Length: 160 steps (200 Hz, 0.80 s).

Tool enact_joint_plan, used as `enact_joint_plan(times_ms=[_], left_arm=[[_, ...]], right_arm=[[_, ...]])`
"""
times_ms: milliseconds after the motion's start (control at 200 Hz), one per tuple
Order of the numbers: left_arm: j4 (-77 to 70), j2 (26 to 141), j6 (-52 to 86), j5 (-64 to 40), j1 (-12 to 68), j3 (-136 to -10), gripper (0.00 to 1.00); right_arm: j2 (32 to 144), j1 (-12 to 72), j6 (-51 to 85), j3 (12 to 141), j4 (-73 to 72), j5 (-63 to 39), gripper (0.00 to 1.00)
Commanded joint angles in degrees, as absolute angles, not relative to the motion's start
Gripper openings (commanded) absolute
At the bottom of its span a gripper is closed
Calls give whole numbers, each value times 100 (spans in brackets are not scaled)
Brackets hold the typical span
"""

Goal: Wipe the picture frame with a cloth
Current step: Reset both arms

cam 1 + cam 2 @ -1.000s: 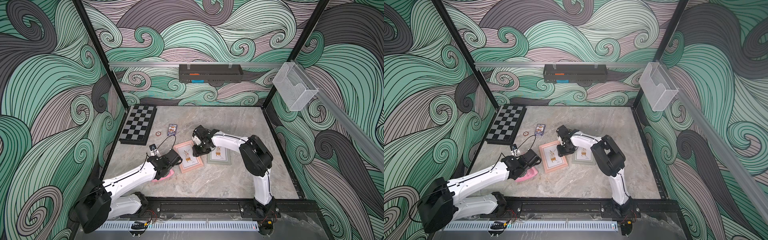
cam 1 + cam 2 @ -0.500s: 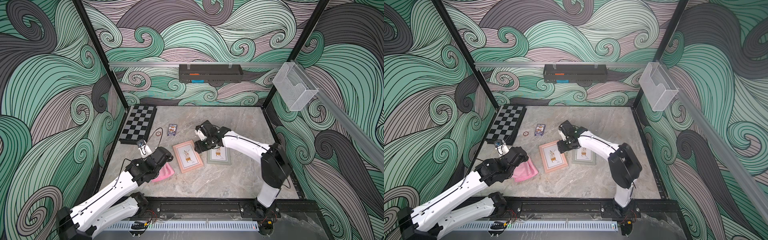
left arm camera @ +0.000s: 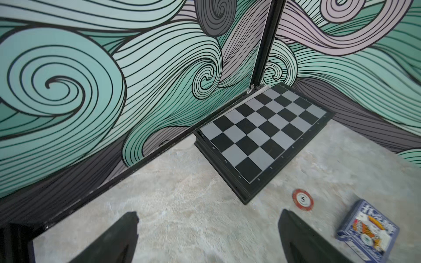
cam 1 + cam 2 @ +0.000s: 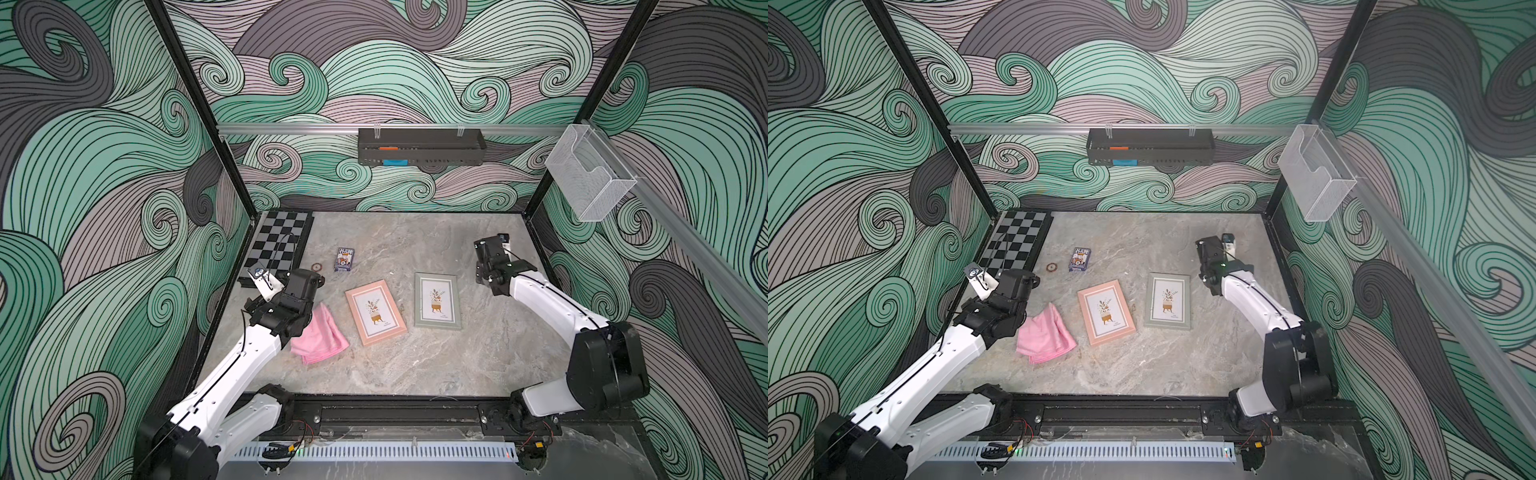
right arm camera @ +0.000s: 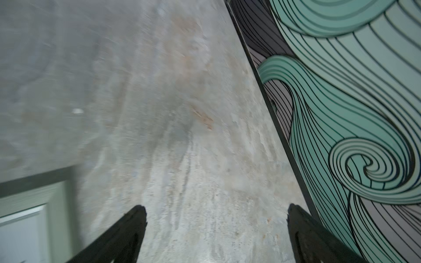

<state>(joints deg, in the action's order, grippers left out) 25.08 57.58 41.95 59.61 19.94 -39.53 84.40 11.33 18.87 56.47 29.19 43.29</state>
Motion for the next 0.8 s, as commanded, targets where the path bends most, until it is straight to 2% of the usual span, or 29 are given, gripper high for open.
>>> enact_joint_plan(times_ms=[0,165,340,385,420,520,610,700,751,796], left_arm=[[483,5987,2441,6164,1649,-3458,99],[-553,6586,1918,4617,721,-3248,99],[-2875,8291,494,4231,634,-3033,99],[-3122,8338,421,3949,658,-2977,99],[-3370,8327,413,3250,514,-2854,98],[-4865,8744,206,2530,287,-2290,99],[-4612,8689,75,1800,247,-2252,99],[-4231,8723,107,1470,114,-2453,99],[-4090,8757,225,1514,47,-2555,99],[-4035,8746,271,1467,5,-2579,99]], right_arm=[[8482,952,1563,5250,1570,4107,99],[8345,692,1142,4143,-362,3549,99],[7913,686,866,2802,-2753,3331,99],[7798,677,506,2280,-3894,3099,99],[7737,679,374,2007,-4427,2986,99],[8425,611,32,1596,-6134,2501,99],[8502,646,-238,1971,-5338,1678,99],[9129,415,-251,2093,-5868,1026,99],[8795,238,-49,2262,-4923,770,99],[8957,244,-97,2132,-5508,779,99]])
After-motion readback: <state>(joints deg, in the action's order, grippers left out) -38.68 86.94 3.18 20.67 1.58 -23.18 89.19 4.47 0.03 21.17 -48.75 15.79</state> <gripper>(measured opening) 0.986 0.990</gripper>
